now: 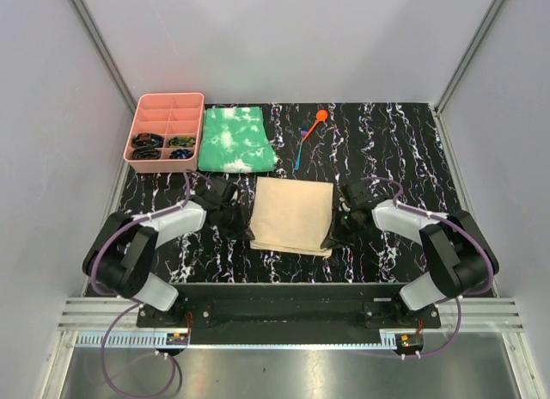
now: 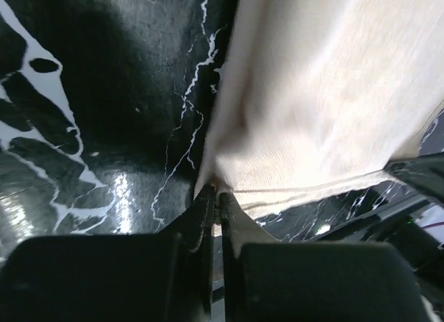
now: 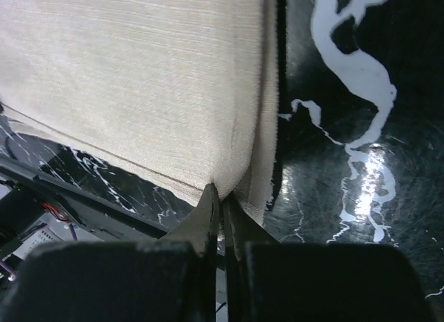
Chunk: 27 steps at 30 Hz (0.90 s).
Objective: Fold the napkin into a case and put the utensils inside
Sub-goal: Smooth out the square-folded napkin at the center of the board.
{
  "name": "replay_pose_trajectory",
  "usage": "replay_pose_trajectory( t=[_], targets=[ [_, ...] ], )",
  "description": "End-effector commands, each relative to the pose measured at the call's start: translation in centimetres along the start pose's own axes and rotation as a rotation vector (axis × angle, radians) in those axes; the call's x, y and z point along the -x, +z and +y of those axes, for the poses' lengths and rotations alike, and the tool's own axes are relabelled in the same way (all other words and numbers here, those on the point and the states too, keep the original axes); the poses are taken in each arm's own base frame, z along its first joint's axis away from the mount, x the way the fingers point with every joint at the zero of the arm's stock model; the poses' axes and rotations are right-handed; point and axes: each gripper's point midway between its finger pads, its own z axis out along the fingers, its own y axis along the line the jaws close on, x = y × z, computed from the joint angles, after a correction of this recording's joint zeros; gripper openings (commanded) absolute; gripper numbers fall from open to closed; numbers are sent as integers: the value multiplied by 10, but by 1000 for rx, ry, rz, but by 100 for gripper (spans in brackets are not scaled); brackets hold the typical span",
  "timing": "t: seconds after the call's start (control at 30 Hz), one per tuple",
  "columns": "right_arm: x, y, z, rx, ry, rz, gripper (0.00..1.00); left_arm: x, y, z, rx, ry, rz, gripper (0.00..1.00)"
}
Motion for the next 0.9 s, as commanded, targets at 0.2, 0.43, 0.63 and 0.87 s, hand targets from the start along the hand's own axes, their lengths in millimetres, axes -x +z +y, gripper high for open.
replay_pose_trajectory(
  t=[0.2,0.43,0.63,0.87],
  targets=[
    [59,-55,62,49,-119,-171,0,16,-63,-40,-107,225,-108,0],
    [47,-64,57,36,-117,-160,0,1,-64,-39,-144,155,-75,0],
    [24,-48,28,-9,-80,-109,0,-21,-46,-28,-174,92,-27,0],
    [21,-31,14,-32,-69,-86,0,-32,-19,-16,-144,76,15,0]
  ],
)
